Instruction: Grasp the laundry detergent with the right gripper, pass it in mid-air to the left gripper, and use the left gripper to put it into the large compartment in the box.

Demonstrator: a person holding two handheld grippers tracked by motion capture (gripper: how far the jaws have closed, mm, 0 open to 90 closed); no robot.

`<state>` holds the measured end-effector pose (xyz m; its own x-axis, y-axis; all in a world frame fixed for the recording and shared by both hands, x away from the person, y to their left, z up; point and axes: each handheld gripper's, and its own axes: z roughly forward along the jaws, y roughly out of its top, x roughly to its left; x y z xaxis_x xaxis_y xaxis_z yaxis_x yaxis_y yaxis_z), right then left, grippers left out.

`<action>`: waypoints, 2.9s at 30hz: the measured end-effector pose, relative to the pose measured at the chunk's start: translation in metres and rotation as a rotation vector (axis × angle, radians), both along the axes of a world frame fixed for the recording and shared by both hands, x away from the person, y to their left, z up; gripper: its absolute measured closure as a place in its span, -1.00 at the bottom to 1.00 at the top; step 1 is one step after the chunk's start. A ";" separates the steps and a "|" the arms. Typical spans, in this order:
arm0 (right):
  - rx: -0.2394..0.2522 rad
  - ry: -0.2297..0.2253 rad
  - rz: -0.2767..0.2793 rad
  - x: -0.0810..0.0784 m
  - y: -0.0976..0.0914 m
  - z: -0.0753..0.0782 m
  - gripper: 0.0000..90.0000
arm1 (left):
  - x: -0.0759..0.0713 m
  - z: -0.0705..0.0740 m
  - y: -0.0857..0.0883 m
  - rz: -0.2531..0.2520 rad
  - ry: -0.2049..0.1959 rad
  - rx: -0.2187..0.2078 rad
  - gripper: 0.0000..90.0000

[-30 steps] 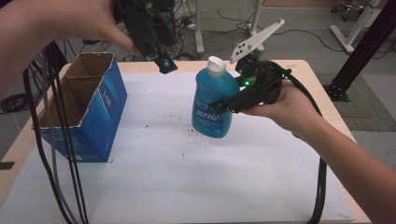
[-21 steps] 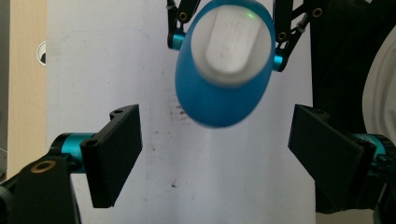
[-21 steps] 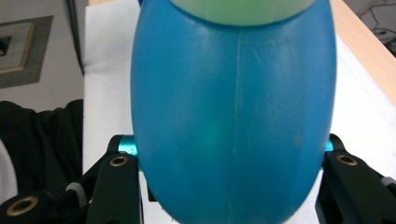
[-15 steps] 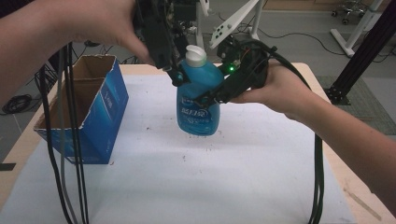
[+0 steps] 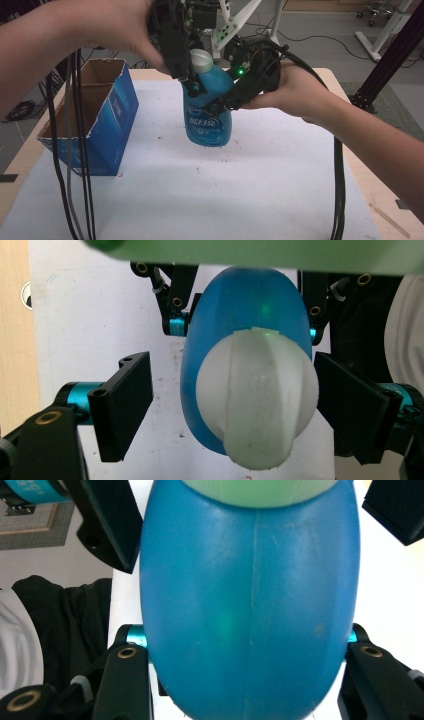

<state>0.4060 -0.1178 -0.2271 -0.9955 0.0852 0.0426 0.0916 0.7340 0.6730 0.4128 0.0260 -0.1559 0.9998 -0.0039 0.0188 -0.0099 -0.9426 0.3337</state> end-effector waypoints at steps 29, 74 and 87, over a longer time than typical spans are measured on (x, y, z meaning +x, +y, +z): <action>0.014 0.017 0.038 0.001 -0.001 0.002 0.03 | -0.002 -0.003 -0.005 0.002 0.008 0.013 -0.42; 0.013 -0.009 0.051 0.002 0.001 0.000 -0.07 | -0.005 -0.006 -0.004 -0.010 0.000 -0.001 -0.16; 0.013 0.045 -0.073 0.005 -0.015 -0.017 -0.71 | -0.002 -0.001 0.013 0.097 0.035 -0.035 -0.16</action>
<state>0.4106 -0.1328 -0.2441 -0.9836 0.1571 0.0883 0.1750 0.7151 0.6767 0.4107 0.0391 -0.1565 0.9955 0.0931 -0.0173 0.0930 -0.9265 0.3645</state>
